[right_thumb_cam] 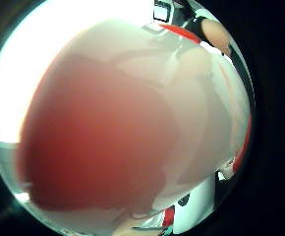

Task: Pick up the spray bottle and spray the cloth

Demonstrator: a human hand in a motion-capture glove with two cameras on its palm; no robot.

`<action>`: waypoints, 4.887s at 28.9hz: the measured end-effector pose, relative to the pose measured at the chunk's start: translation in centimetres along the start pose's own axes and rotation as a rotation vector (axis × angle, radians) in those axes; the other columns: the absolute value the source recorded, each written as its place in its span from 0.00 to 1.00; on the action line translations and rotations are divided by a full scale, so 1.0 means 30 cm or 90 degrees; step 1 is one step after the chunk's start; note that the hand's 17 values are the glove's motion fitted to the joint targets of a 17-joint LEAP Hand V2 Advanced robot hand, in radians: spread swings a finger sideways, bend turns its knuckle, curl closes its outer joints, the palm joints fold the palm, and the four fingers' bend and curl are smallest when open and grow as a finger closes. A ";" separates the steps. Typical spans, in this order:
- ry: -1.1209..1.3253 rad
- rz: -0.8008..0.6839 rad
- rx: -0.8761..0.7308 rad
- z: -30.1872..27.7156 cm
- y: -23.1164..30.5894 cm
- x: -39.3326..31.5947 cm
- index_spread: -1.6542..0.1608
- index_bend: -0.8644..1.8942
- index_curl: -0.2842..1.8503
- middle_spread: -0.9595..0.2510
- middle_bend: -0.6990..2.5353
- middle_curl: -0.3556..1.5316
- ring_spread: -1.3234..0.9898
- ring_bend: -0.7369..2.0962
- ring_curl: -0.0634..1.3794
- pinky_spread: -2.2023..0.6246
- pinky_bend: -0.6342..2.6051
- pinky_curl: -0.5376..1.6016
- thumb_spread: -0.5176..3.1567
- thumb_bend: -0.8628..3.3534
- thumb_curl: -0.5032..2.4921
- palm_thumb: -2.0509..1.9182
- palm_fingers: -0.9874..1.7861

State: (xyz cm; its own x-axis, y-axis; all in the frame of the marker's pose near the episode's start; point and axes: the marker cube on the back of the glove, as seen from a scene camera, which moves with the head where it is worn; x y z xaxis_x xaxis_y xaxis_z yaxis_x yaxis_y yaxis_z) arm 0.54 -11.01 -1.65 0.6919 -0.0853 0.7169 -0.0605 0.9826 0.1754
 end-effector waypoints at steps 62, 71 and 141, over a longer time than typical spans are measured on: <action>0.296 0.221 -0.487 0.241 0.165 -0.072 0.72 0.31 0.14 0.71 0.44 0.47 0.52 0.54 0.36 0.76 0.35 0.43 0.29 0.20 0.41 0.77 0.74; 0.356 0.134 -0.405 0.128 0.064 -0.411 0.72 0.31 0.14 0.70 0.43 0.47 0.52 0.54 0.36 0.76 0.35 0.43 0.29 0.20 0.41 0.77 0.74; -0.166 -0.073 -0.154 0.745 0.077 -0.298 0.71 0.31 0.14 0.69 0.42 0.47 0.52 0.55 0.36 0.76 0.34 0.43 0.29 0.20 0.42 0.77 0.71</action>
State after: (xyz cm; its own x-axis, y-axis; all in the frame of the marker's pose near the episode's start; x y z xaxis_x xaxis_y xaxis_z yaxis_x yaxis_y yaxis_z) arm -21.88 -11.65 7.43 0.4757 -0.2059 0.8552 0.2005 0.9720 0.1225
